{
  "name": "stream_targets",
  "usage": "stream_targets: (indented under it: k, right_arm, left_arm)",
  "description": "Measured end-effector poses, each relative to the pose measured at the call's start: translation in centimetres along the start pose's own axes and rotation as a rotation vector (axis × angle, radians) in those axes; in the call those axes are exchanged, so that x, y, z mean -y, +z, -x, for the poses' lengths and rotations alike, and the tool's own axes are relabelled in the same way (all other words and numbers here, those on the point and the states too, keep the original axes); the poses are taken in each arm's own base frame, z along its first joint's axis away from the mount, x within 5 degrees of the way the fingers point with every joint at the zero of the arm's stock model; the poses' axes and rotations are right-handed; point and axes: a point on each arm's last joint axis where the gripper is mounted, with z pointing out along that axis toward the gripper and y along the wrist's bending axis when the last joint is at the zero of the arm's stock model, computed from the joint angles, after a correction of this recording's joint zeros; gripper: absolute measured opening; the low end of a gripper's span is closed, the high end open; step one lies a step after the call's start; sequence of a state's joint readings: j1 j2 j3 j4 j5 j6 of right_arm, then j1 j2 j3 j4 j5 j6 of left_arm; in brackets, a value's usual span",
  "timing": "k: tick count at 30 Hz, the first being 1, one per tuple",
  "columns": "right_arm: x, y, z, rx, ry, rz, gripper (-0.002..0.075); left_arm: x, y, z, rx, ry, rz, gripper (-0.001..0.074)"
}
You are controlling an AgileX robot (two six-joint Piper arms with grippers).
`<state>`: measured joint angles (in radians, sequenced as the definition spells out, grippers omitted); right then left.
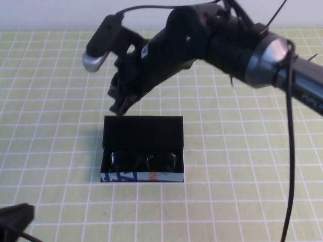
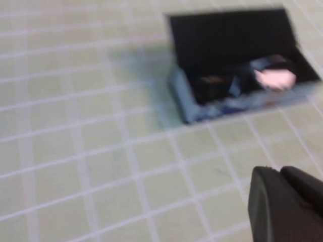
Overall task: Return glasses to glasses case
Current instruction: Place the glasses in the glasses case, then close the glasses case
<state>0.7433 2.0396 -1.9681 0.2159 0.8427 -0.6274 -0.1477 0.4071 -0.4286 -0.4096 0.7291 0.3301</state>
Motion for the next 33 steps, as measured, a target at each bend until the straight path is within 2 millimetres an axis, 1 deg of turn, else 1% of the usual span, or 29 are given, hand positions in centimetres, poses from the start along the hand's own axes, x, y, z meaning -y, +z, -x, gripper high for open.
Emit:
stream_targets:
  k: [3, 4, 6, 9, 13, 17, 19, 22, 24, 28, 31, 33]
  right_arm:
    - [2.1, -1.8, -0.4, 0.003, 0.13, -0.035, 0.002]
    - [2.7, -2.0, -0.7, -0.005, 0.17, -0.039, 0.002]
    - [3.5, -2.3, -1.5, -0.03, 0.222, -0.035, 0.002]
    - [4.6, -2.4, -2.6, -0.072, 0.265, -0.031, 0.002]
    - [6.0, -2.1, -3.5, -0.066, 0.326, -0.027, 0.002]
    - [7.6, -1.2, -4.6, -0.029, 0.411, -0.019, 0.002]
    - [8.4, -0.4, -5.4, -0.031, 0.444, -0.018, 0.002]
    - [9.3, 1.0, -6.7, -0.052, 0.482, -0.011, 0.0019]
    - [9.8, 1.9, -7.7, -0.065, 0.511, -0.004, 0.0019]
    - [10.6, 3.7, -9.4, -0.09, 0.558, 0.007, 0.002]
    - [10.9, 4.7, -10.2, -0.096, 0.59, 0.021, 0.002]
    - [10.8, 5.3, -10.5, -0.091, 0.617, 0.042, 0.002]
  left_arm:
    - [0.9, 2.1, 0.2, -0.114, 0.067, -0.171, -0.0003]
    - [0.9, 3.0, 0.3, -0.142, 0.082, -0.213, -0.0003]
    - [0.8, 4.6, 0.6, -0.18, 0.091, -0.253, -0.0003]
    - [0.0, 7.3, 0.9, -0.222, 0.1, -0.263, -0.0003]
    - [-0.2, 10.9, 1.4, -0.273, 0.074, -0.308, -0.0003]
    - [0.5, 14.7, 2.2, -0.304, 0.097, -0.33, -0.0003]
    - [1.1, 16.7, 2.4, -0.328, 0.125, -0.33, -0.0003]
    - [2.0, 19.2, 2.2, -0.365, 0.153, -0.325, -0.0003]
    - [2.0, 20.7, 1.6, -0.393, 0.137, -0.299, -0.0003]
    - [1.4, 22.8, 0.6, -0.424, 0.072, -0.228, -0.0003]
    - [1.1, 23.6, 0.0, -0.432, 0.05, -0.202, -0.0003]
    - [1.1, 23.9, 0.0, -0.423, 0.038, -0.201, -0.0003]
